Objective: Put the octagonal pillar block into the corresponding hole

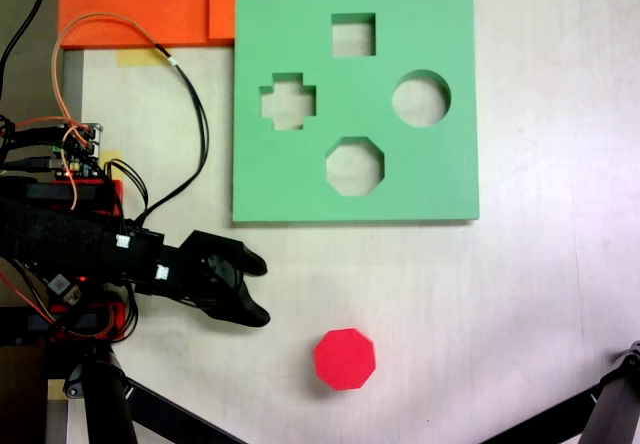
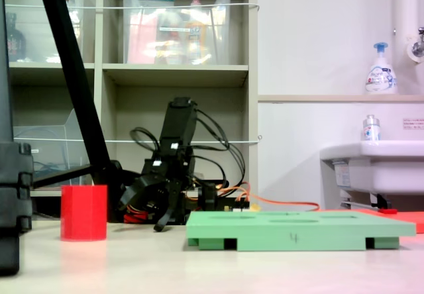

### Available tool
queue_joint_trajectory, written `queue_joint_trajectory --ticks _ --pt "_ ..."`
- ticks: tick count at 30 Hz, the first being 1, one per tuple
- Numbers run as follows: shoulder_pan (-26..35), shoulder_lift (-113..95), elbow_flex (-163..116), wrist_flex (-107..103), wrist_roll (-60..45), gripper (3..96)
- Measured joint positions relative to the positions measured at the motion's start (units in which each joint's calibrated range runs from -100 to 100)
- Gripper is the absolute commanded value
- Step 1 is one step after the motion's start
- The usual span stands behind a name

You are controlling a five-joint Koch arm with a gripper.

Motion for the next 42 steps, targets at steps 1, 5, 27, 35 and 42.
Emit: queue_joint_trajectory --ticks 1,5,27,35,42 --pt "-0.59 0.14 6.08 -7.93 1.71 47.0" --pt "-1.66 7.93 33.22 -43.86 6.59 47.0" --pt "-2.05 71.0 108.77 -99.66 10.35 76.4" --pt "-4.2 88.37 115.34 -99.76 9.38 92.2" --pt "-5.42 100.82 121.61 -99.76 8.3 92.2"
